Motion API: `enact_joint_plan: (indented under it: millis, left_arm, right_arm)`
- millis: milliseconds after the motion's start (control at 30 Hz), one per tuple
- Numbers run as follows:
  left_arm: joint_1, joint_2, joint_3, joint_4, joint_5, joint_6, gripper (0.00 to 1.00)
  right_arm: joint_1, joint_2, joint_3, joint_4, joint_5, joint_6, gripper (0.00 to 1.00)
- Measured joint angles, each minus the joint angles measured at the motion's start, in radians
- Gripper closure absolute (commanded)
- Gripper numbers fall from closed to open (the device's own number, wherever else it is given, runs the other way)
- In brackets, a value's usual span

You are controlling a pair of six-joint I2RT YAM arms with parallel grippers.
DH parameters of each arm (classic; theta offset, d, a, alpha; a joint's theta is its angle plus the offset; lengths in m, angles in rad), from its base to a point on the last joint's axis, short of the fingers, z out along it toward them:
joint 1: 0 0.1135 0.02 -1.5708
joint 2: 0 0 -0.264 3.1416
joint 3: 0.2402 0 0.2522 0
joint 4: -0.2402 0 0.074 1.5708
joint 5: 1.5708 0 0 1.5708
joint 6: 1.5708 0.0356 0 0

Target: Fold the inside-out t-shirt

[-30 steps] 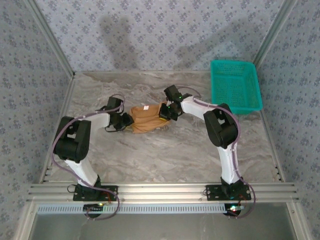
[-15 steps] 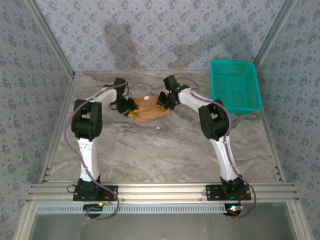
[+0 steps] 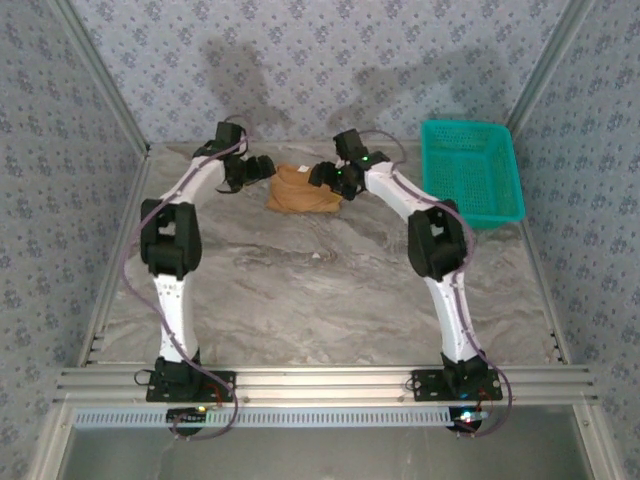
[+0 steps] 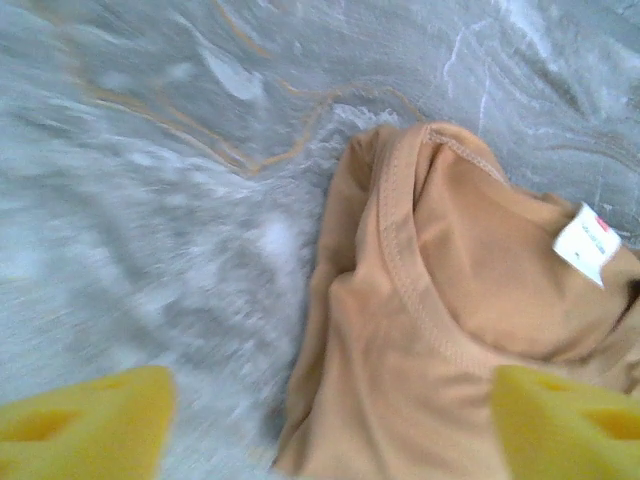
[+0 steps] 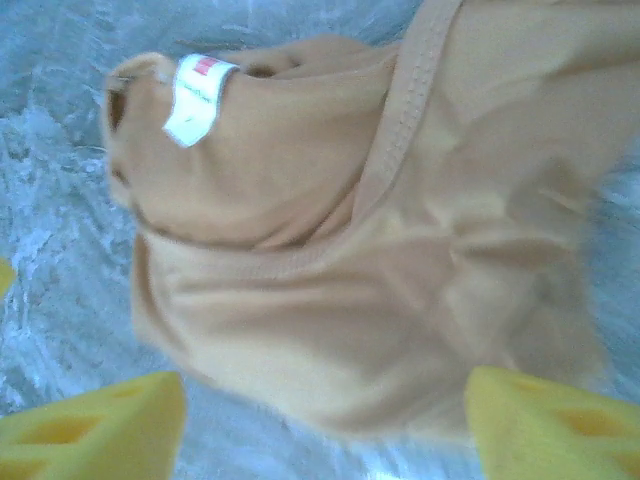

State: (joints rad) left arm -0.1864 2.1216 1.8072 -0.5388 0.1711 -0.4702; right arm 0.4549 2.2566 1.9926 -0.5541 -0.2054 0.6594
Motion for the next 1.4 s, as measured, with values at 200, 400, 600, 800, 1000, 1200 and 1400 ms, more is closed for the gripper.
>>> enact_joint_plan:
  millis: [200, 400, 600, 800, 1000, 1200, 1400]
  left_arm:
    - [-0.018, -0.547, -0.463, 0.179, -0.251, 0.115, 0.00]
    - [-0.023, -0.927, -0.977, 0.415, -0.452, 0.298, 0.00]
    - [-0.030, -1.017, -1.323, 0.578, -0.532, 0.452, 0.00]
    - [-0.008, -1.033, -1.465, 0.834, -0.527, 0.507, 0.00]
    - [0.091, -0.978, -1.549, 1.059, -0.488, 0.485, 0.00]
    - [0.174, -0.873, -1.551, 1.250, -0.417, 0.434, 0.00]
    - [0.194, -0.705, -1.548, 1.418, -0.387, 0.407, 0.00]
  right_arm:
    - [-0.004, -0.535, -0.434, 0.089, 0.282, -0.219, 0.07]
    - [-0.161, -0.930, -1.040, 0.386, 0.470, -0.406, 0.00]
    - [-0.224, -0.992, -1.437, 0.585, 0.560, -0.575, 0.00]
    - [-0.295, -0.945, -1.514, 0.894, 0.582, -0.632, 0.00]
    - [-0.338, -0.805, -1.540, 1.109, 0.512, -0.715, 0.00]
    - [-0.438, -0.765, -1.593, 1.293, 0.378, -0.716, 0.00]
    - [-0.452, -0.734, -1.628, 1.357, 0.327, -0.716, 0.00]
